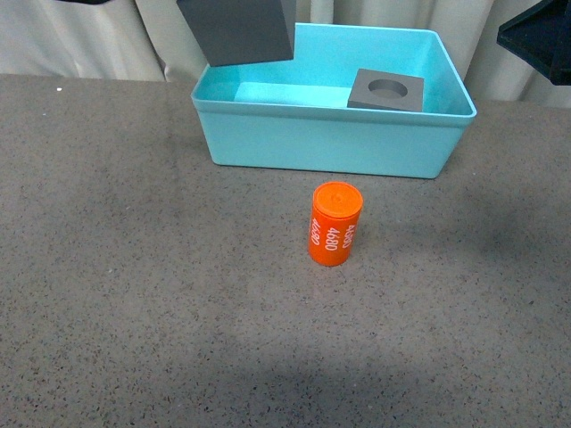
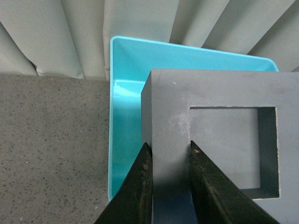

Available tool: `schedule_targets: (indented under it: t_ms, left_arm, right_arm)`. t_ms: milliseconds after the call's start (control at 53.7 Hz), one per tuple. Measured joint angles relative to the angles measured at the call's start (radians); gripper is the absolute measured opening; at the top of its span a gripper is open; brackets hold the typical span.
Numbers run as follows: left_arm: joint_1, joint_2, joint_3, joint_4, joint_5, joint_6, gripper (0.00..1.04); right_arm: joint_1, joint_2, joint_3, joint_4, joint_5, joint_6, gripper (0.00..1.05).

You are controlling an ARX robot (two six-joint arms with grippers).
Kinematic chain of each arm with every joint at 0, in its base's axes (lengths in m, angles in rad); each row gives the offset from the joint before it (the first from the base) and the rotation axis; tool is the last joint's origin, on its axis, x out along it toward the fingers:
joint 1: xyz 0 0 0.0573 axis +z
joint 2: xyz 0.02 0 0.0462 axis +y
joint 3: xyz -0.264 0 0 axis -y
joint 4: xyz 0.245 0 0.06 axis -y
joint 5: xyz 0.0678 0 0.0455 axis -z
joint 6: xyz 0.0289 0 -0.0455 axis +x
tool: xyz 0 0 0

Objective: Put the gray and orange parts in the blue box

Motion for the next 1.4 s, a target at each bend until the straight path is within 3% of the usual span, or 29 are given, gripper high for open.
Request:
schedule_targets:
  t_ms: [409,1005,1396]
  left_arm:
    - [0.001,0.218,0.192,-0.104,-0.069,0.019,0.16]
    - [-0.015,0.282,0.286,-0.292,-0.053,0.008,0.16]
    - [-0.015,0.228,0.253,-0.266,-0.063,0.000,0.74]
  right_arm:
    - [0.000,0.000,0.000,0.000,0.000,0.000,0.95]
    - [0.000,0.000,0.000,0.000,0.000,0.000,0.95]
    - [0.000,0.000,0.000,0.000,0.000,0.000,0.95]
